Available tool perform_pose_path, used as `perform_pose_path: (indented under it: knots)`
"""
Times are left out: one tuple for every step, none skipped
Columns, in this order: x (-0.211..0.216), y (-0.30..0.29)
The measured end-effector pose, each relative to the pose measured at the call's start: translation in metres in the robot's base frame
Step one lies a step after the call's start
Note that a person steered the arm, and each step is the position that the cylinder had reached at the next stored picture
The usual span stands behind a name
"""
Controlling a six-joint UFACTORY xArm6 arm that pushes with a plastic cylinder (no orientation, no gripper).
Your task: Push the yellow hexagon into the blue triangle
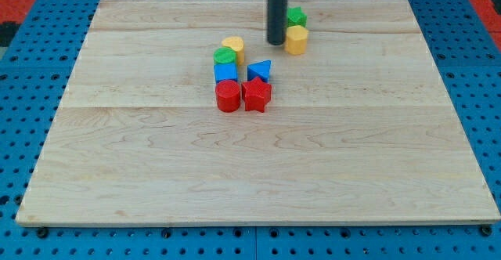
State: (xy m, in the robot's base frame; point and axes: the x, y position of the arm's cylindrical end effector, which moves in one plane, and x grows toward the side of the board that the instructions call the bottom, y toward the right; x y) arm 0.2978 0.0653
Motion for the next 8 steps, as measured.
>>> perform_pose_path:
  knots:
    - [0.015, 0.086]
    - [-0.024, 0.112]
    - [-0.074, 0.109]
    - [-0.075, 0.223]
    - [-0.035, 0.206]
    - [-0.025, 0.138]
    - [-0.002, 0.097]
    - [-0.010, 0.154]
